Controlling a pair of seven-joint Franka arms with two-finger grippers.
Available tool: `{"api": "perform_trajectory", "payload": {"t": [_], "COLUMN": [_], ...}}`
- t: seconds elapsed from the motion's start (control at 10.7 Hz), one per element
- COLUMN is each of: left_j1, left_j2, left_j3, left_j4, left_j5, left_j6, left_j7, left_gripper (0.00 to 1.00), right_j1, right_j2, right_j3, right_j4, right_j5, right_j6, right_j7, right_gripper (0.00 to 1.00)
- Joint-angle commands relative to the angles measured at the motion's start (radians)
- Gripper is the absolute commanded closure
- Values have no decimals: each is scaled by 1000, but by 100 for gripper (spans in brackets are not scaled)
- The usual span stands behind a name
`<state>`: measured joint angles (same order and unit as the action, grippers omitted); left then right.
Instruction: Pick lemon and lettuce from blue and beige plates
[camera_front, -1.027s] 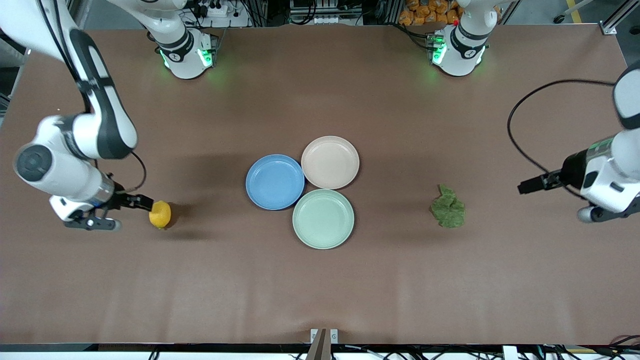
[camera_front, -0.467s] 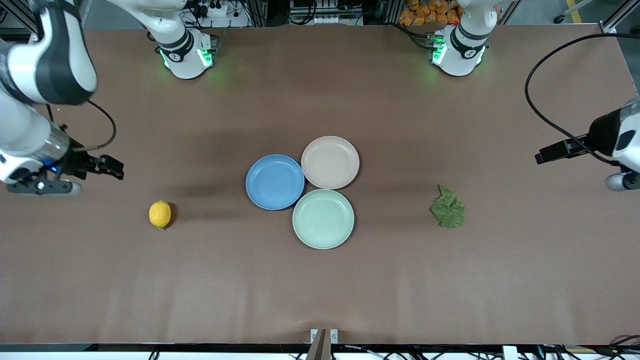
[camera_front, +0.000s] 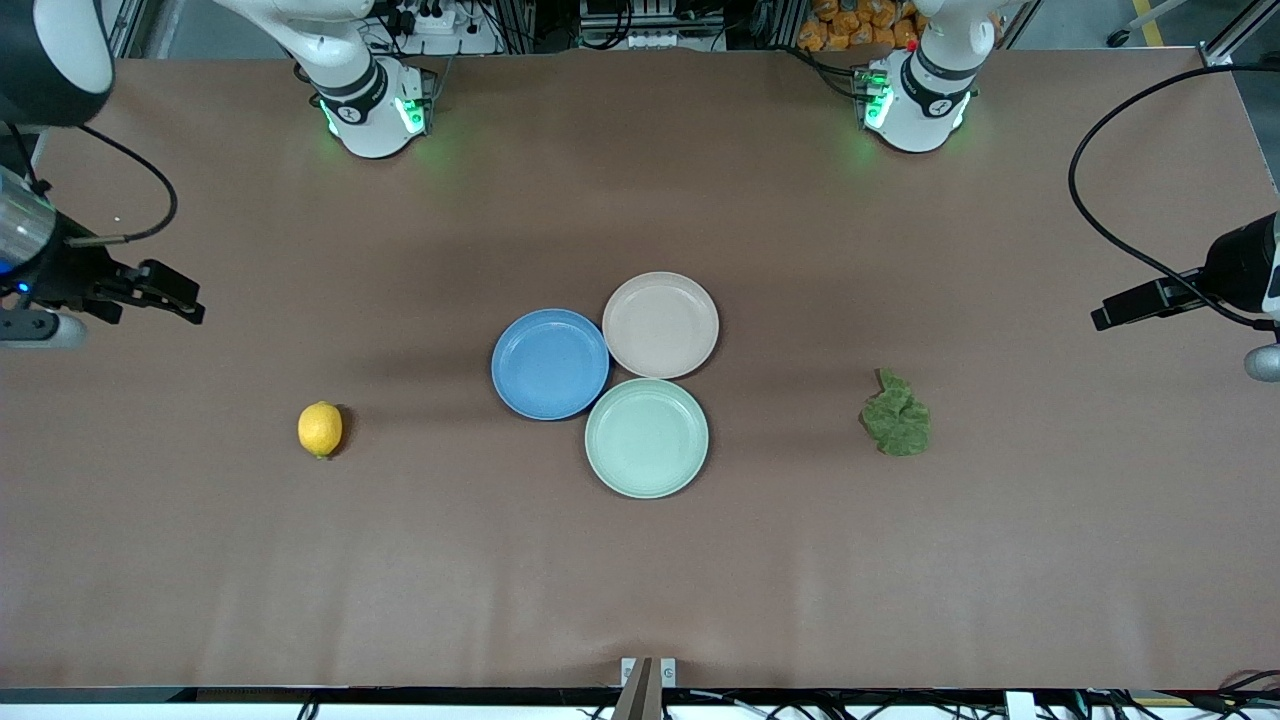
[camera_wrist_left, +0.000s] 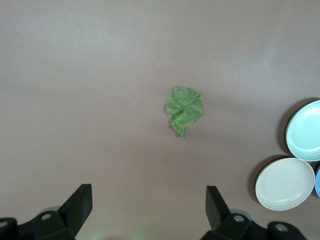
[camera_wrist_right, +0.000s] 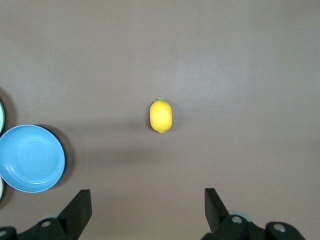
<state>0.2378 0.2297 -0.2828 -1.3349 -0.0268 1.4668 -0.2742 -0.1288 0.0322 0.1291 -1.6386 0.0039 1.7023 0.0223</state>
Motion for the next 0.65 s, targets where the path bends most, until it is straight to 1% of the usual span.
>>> {"api": "perform_trajectory", "payload": {"t": [0.0,0.19,0.56], "left_j1": [0,-6,-8], "left_j2": [-20,-16,-15], "left_j3": [19,42,40], "left_j4": [-3,2,5], "left_j5": [-15,-15,-15], "left_j6": [6,6,4], "left_j7": [33,95,90], "left_gripper": [0,0,0], "right_j1": [-2,-3,-3], "right_j2": [-15,-24,-41], "right_j3": [0,1,1], "right_j4": [67,89,95], "right_j5": [27,27,42], "right_j6": [-67,-93,-93], "right_j7": [-15,-15,-13], "right_gripper": [0,0,0]}}
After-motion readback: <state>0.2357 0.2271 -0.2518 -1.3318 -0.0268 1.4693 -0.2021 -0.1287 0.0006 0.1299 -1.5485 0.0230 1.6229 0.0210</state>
